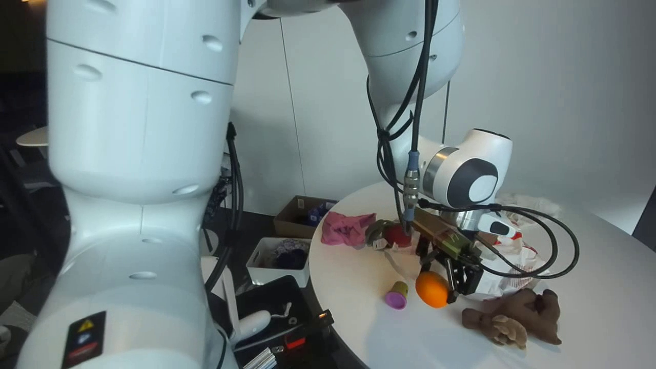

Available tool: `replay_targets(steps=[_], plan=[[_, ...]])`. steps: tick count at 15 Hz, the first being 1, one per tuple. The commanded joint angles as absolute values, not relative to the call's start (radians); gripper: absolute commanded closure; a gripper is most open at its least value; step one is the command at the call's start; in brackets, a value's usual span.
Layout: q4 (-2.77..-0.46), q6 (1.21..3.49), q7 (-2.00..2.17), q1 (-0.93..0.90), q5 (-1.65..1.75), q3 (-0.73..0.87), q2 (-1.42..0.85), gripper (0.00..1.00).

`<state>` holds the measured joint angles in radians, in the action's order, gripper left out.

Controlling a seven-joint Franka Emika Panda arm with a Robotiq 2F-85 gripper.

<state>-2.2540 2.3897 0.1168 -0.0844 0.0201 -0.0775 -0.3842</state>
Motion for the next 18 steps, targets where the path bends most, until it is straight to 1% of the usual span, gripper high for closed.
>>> replay_targets(steps=[1, 5, 6, 8, 14, 18], plan=[[-2.152, 2.402, 0.156, -0.110, 0.037, -0.049, -0.497, 0.43], [-2.080, 2.420, 0.159, -0.123, 0.032, -0.047, -0.574, 0.43], [-2.067, 2.422, 0.159, -0.124, 0.029, -0.047, -0.587, 0.05], [-2.052, 2.436, 0.151, -0.122, 0.022, -0.050, -0.601, 0.00], [-2.070, 2.453, 0.143, -0.146, 0.031, -0.067, -0.534, 0.00], [-2.074, 2.380, 0.096, -0.168, 0.016, -0.122, -0.456, 0.00]])
